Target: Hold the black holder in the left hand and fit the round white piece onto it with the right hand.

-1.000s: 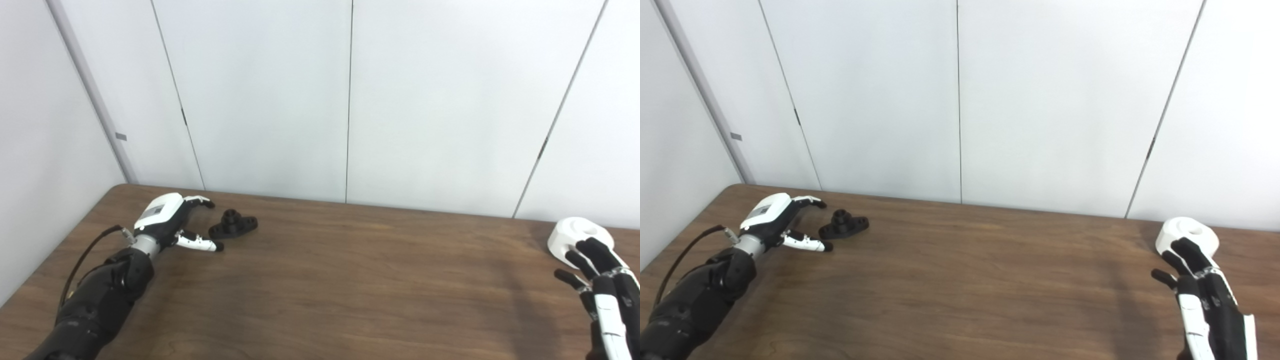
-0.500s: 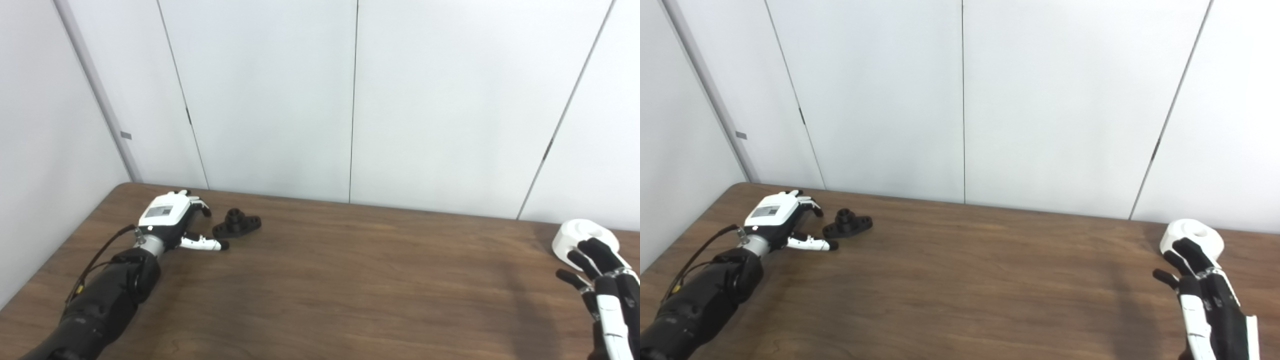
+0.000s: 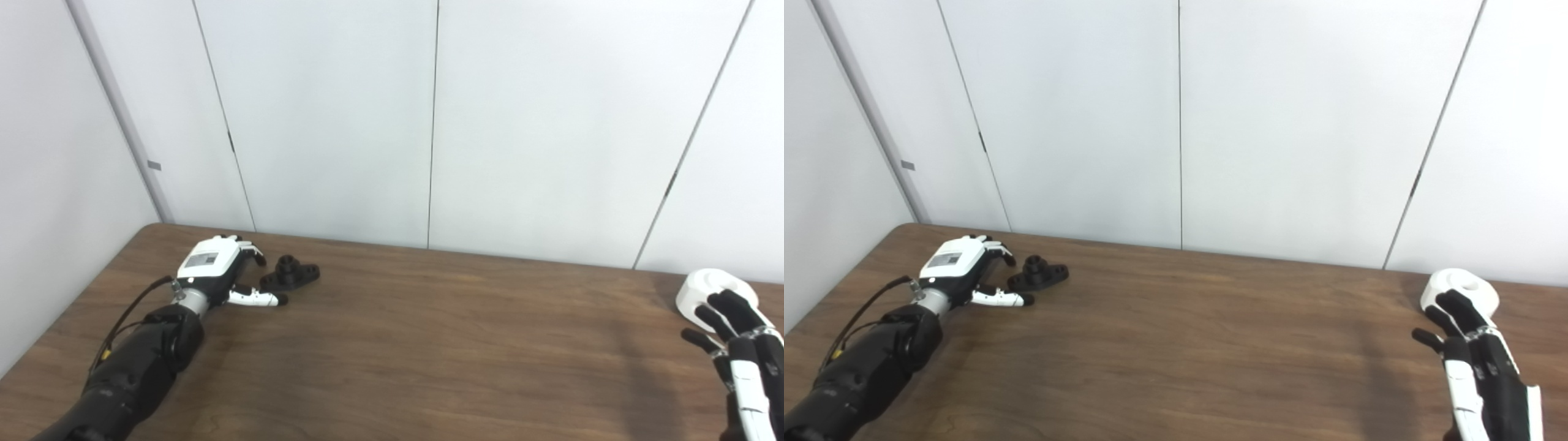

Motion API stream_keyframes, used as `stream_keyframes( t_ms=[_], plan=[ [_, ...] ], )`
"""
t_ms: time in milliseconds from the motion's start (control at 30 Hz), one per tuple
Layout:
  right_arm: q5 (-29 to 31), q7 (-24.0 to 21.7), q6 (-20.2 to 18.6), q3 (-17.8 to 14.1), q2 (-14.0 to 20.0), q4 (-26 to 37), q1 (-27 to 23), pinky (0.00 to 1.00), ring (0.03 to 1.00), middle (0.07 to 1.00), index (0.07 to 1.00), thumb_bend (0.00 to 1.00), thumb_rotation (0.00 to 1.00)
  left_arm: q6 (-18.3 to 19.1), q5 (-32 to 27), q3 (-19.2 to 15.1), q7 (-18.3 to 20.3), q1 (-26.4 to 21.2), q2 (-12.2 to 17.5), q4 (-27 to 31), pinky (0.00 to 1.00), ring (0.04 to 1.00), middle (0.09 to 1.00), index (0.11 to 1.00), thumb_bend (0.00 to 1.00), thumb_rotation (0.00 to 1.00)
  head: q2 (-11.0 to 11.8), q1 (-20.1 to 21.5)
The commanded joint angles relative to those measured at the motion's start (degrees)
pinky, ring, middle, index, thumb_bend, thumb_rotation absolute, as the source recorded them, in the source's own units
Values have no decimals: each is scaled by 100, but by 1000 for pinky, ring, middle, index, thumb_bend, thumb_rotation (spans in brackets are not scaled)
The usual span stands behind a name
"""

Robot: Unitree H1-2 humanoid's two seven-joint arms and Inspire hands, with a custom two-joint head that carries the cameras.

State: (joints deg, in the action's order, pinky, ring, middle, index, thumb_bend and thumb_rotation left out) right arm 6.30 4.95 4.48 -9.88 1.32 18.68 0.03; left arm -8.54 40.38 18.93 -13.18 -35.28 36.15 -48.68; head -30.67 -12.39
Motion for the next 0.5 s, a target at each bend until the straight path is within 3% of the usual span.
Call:
stream_keyframes(
  t_ms=[0, 300, 467],
  plan=[
    [-5, 18, 35, 16, -17, 265, -124, 676, 799, 816, 776, 455, 658, -32, 8, 39, 2, -205, -37, 66, 1000, 954, 875, 701, 1000, 521, -1, -9],
    [-7, 27, 32, 40, -23, 267, -111, 679, 798, 817, 779, 485, 658, -295, -33, 69, -263, -309, -133, -197, 1000, 930, 849, 660, 1000, 427, -16, 22],
    [16, 25, 50, 51, -34, 267, -99, 676, 799, 817, 780, 477, 657, -317, -115, 53, -168, -323, -168, -156, 1000, 930, 843, 646, 1000, 404, -18, 37]
  ],
)
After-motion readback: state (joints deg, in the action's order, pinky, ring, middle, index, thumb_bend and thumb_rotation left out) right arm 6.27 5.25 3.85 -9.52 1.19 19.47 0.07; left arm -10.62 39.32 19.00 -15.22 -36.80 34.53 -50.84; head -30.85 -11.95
